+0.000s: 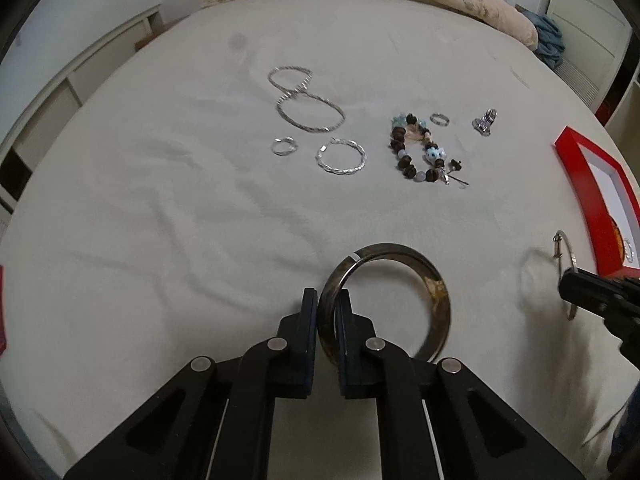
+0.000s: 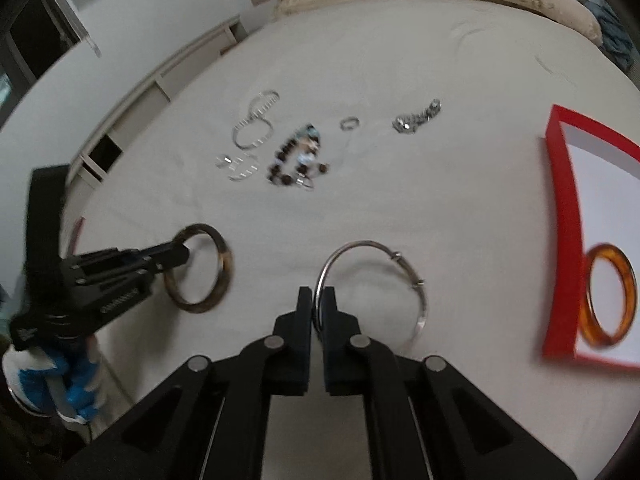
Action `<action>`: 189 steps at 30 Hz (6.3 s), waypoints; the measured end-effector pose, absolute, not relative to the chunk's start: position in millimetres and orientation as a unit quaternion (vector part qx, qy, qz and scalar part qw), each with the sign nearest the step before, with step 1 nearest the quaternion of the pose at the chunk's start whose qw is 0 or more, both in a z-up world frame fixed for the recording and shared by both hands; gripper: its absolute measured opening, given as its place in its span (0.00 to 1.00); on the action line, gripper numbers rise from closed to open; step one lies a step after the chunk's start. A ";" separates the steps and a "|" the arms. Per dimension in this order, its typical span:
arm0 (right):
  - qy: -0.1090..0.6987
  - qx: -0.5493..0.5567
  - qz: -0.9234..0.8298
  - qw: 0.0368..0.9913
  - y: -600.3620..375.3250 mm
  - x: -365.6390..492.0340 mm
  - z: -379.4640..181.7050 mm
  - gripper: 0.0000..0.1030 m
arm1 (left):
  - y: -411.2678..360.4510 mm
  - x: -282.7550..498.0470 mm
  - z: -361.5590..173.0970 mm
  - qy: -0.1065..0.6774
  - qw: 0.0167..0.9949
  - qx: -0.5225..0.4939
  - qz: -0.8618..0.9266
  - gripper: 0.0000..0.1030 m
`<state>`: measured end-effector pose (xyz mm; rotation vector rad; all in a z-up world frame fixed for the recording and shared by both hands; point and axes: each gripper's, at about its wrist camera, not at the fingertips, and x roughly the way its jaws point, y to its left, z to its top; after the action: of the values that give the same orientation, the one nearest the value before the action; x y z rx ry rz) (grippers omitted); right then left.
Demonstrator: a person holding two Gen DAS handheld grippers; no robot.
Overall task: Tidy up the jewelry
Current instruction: 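Grasp the dark brown bangle with the left tool while the right tool grasps the silver hoop bracelet, then carry both bangles into the red box and open both tools, then withdraw both tools and move toward the beaded bracelet and twisted hoop, then grasp the twisted silver hoop with the left tool while the right tool grasps the beaded bracelet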
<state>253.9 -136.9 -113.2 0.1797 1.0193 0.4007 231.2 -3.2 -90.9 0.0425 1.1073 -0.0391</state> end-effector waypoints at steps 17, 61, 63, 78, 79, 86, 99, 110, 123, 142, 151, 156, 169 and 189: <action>0.408 0.111 0.178 0.889 -175.4 151.2 -23.9 0.04 | -46.2 172.3 -6.4 0.469 0.881 0.041 -0.037 0.08; 0.507 0.010 0.075 0.859 -391.3 293.6 -115.4 0.04 | -357.5 352.7 -103.1 0.496 0.830 0.180 -0.179 0.09; 0.509 0.009 0.073 0.858 -392.9 292.6 -115.2 0.05 | -356.4 352.4 -102.6 0.495 0.832 0.176 -0.178 0.09; 0.493 0.020 0.033 0.869 -409.4 235.8 -74.8 0.28 | -343.0 321.4 -72.4 0.487 0.837 0.167 -0.188 0.47; 0.490 0.023 0.030 0.871 -409.6 230.5 -70.1 0.28 | -337.1 315.5 -64.8 0.483 0.839 0.164 -0.188 0.47; 0.463 0.050 0.013 0.885 -399.1 181.7 -32.3 0.29 | -285.6 265.9 -19.5 0.463 0.859 0.131 -0.177 0.47; 0.418 0.073 0.029 0.905 -333.5 98.7 15.1 0.29 | -131.4 165.9 18.6 0.458 0.878 0.103 -0.091 0.47; 0.377 0.067 0.059 0.922 -270.3 54.2 55.6 0.29 | -8.5 97.8 50.8 0.427 0.903 0.043 -0.023 0.49; 0.359 0.047 0.103 0.927 -208.0 41.4 77.1 0.29 | 38.0 64.0 55.4 0.407 0.913 0.005 -0.010 0.47; 0.399 0.064 0.112 0.908 -187.7 153.9 19.1 0.29 | 37.2 165.6 -5.2 0.462 0.886 -0.027 -0.028 0.42; 0.425 0.071 0.112 0.895 -182.5 221.3 -23.6 0.29 | 23.8 232.6 -41.8 0.487 0.872 -0.034 -0.034 0.41; 0.437 0.075 0.110 0.890 -179.0 249.5 -44.5 0.29 | 18.5 268.6 -64.0 0.499 0.864 -0.051 -0.039 0.38; 0.453 0.079 0.107 0.881 -173.6 300.0 -79.3 0.29 | 21.4 317.4 -98.0 0.517 0.849 -0.103 -0.036 0.34; 0.467 0.075 0.165 0.866 -122.6 339.6 -105.4 0.29 | 21.8 332.5 -114.7 0.529 0.842 -0.096 -0.038 0.04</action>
<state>339.6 -122.6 -105.4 0.1579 0.9777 0.3456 332.5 21.8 -114.7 -0.2036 1.1183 -0.0806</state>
